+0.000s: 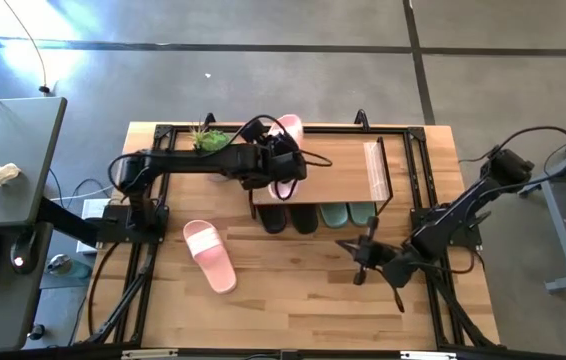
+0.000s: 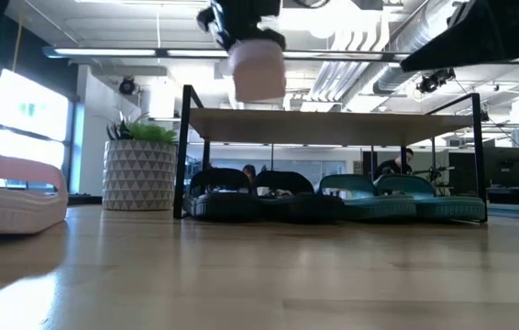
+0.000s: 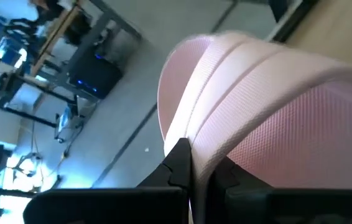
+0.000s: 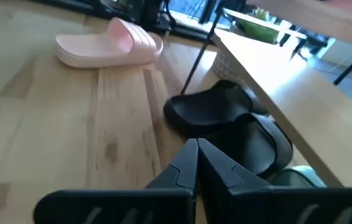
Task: Pick and place slides into the shelf
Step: Put the left pink slipper on the shelf
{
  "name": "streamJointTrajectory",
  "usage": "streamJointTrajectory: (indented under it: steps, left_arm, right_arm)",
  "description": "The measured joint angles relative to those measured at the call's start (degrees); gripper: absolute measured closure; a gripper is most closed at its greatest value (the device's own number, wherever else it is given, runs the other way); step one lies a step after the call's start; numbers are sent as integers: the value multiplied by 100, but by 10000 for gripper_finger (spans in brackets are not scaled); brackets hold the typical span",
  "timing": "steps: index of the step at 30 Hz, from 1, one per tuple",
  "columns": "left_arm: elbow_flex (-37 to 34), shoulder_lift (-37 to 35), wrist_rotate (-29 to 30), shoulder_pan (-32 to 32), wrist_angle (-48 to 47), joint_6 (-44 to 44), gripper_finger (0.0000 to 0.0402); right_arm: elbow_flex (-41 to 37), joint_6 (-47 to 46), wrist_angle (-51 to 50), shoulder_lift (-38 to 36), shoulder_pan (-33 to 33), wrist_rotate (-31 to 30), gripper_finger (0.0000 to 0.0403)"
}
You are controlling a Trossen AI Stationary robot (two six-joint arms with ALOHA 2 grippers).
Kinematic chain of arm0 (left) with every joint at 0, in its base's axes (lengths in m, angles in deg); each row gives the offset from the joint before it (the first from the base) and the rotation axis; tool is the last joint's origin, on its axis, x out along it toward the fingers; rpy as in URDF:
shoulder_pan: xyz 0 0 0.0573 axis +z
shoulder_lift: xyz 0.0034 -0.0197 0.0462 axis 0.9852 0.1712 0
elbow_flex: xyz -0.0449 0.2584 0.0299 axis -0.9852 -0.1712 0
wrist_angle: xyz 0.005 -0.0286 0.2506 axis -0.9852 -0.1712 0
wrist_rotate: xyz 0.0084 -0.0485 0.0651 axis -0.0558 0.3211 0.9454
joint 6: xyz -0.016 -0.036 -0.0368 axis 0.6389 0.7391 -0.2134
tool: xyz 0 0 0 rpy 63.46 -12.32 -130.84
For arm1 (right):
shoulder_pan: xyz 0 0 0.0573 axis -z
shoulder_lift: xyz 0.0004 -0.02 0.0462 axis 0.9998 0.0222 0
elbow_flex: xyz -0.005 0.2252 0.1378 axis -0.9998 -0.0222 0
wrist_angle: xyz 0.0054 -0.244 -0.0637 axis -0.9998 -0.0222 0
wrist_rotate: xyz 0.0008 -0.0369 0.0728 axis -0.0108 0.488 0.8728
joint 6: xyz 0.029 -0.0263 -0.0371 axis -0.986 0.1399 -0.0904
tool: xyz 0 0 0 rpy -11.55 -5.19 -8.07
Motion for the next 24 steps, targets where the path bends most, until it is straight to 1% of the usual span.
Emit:
streamJointTrajectory:
  steps: [1,3,5,11,14,18,24]
  left_arm:
    - [-45,35,0,33,33,85,401]
    - [-153,60,-66,135,-208,252,401]
    - [-230,87,-26,146,-71,451,401]
    - [-517,106,-58,134,-156,775,401]
    - [-577,105,-167,139,-175,865,401]
    - [-578,105,-164,143,-203,882,401]
    - [-577,105,-189,143,-594,1082,401]
  right_arm:
    - [0,-20,-46,2,32,32,403]
    - [0,-52,-137,2,108,142,403]
    - [-2,-134,-263,2,161,196,403]
    - [-2,-166,-434,4,299,478,403]
    - [-2,-162,-485,4,355,652,403]
    - [-2,-162,-559,4,399,836,403]
    - [-2,-106,-580,6,410,934,403]
